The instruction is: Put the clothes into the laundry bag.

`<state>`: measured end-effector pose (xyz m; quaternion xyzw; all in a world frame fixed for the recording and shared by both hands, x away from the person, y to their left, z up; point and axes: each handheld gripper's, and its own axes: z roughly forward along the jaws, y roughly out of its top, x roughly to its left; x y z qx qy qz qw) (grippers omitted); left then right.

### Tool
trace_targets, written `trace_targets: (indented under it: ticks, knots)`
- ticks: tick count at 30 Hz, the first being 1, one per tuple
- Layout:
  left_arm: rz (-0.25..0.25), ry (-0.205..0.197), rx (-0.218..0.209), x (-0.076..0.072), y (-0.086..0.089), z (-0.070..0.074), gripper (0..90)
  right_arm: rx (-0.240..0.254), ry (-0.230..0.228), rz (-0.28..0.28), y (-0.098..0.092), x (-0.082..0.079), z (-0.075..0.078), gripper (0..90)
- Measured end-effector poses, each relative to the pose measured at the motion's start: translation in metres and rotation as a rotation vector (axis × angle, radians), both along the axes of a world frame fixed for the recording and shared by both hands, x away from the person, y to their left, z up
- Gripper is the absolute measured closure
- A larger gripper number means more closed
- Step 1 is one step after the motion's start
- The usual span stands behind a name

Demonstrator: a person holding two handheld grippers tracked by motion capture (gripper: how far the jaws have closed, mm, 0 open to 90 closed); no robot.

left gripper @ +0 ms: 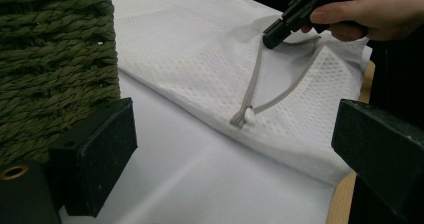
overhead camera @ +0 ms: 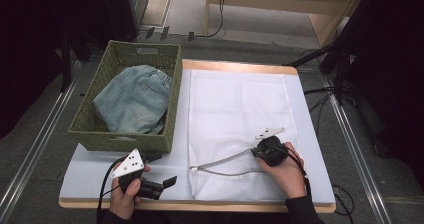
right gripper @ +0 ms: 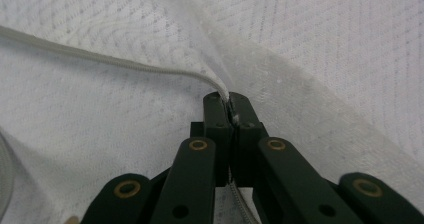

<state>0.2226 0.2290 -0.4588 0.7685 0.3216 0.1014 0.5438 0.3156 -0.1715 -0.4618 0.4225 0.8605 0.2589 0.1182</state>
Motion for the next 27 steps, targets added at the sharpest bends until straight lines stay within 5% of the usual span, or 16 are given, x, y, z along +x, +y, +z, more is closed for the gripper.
trace_targets:
  ticks: [2, 3, 4, 5, 8, 13, 15, 19, 27]
  knots:
    - [0.003, 0.002, -0.008, 0.000, 0.001, 0.001, 4.5, 0.050, -0.001, -0.005, -0.005, 0.000, -0.001, 90.0]
    - [0.007, -0.001, -0.009, 0.000, 0.002, 0.001, 4.5, 0.116, -0.033, -0.007, -0.010, -0.001, -0.003, 90.0]
    - [0.009, -0.004, -0.010, 0.000, 0.002, 0.001, 4.5, 0.116, -0.033, -0.007, -0.010, -0.001, -0.003, 90.0]
    - [0.009, -0.006, -0.011, 0.001, 0.003, 0.001, 4.5, 0.177, -0.052, 0.002, -0.013, -0.002, -0.003, 90.0]
    - [0.008, -0.013, -0.014, 0.000, 0.003, 0.002, 4.5, 0.373, -0.166, -0.003, -0.020, -0.008, 0.008, 90.0]
    - [0.013, -0.024, -0.031, -0.001, 0.005, 0.005, 4.5, 0.538, -0.291, 0.029, -0.020, -0.019, 0.028, 90.0]
    - [0.016, -0.026, -0.027, -0.001, 0.006, 0.005, 4.5, 0.565, -0.349, 0.047, -0.017, -0.025, 0.038, 90.0]
    - [0.022, -0.031, -0.029, -0.003, 0.006, 0.008, 4.5, 0.591, -0.381, 0.065, -0.016, -0.030, 0.051, 90.0]
    - [0.090, -0.097, -0.034, -0.007, 0.008, 0.023, 1.4, 0.608, -0.356, 0.063, -0.022, -0.027, 0.047, 90.0]
